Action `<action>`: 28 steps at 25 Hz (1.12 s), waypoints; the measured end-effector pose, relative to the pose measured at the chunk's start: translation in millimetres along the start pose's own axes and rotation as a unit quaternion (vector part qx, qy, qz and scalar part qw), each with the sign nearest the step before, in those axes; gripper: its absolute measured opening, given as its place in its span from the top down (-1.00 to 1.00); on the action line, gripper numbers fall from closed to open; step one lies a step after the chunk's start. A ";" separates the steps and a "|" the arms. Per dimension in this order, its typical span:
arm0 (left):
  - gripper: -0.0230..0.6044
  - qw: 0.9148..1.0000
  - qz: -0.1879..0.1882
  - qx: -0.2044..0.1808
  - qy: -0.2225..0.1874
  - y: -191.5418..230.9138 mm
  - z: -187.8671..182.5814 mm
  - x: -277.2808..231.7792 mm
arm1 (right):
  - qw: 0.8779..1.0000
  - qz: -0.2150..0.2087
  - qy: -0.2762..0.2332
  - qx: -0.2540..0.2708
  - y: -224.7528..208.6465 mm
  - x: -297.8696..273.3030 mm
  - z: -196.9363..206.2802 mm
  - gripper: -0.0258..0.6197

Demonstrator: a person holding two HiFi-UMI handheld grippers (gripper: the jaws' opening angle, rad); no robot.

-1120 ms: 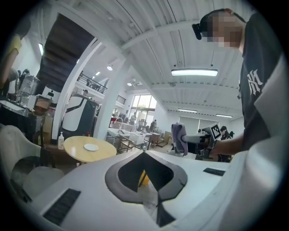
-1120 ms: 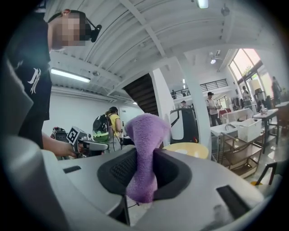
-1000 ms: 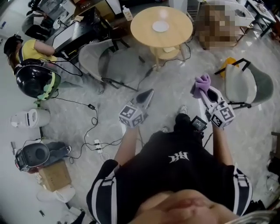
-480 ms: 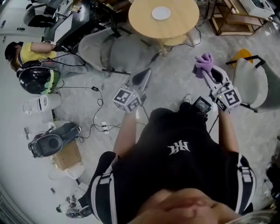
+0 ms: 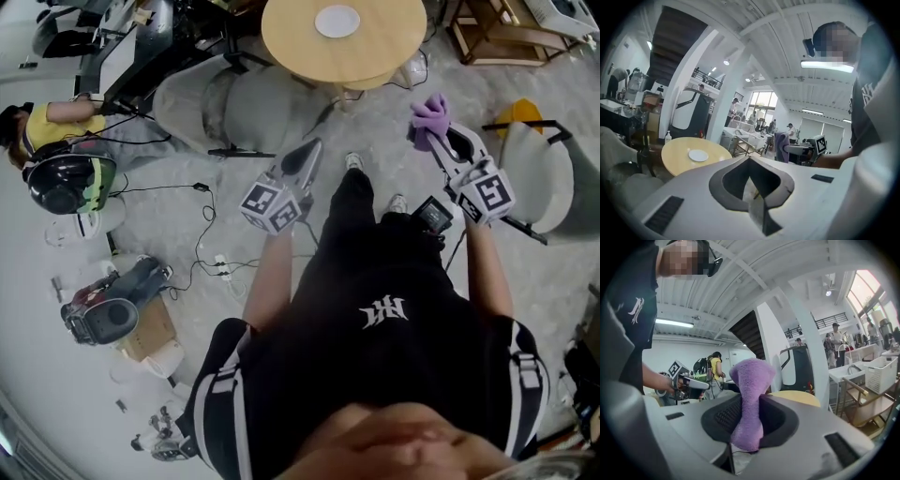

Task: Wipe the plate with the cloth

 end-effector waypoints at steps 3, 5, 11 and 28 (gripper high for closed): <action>0.89 1.000 0.015 0.008 -0.025 25.4 -1.9 -26.3 | 1.000 0.011 0.016 0.015 -13.3 -17.8 0.3 0.63; 0.89 0.999 0.019 0.016 -0.031 51.7 -3.6 -38.9 | 0.999 0.019 0.022 0.018 -18.7 -38.1 -0.2 0.63; 0.89 0.997 0.038 0.043 -0.059 132.3 -30.5 -85.6 | 0.997 0.012 0.039 0.068 -46.3 -121.4 -32.6 0.63; 0.89 0.996 0.047 0.069 -0.017 258.6 -38.5 -194.0 | 0.998 0.025 0.042 0.050 -130.6 -241.3 -29.9 0.63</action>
Point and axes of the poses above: the fingertips, and each gripper's own axes: x backward along the fingers, y to its left, z out of its underside, the point moved 6 cm from there along x, backward along the fingers, and after that the axes turned 15 degrees about -y, right-handed, at the moved point
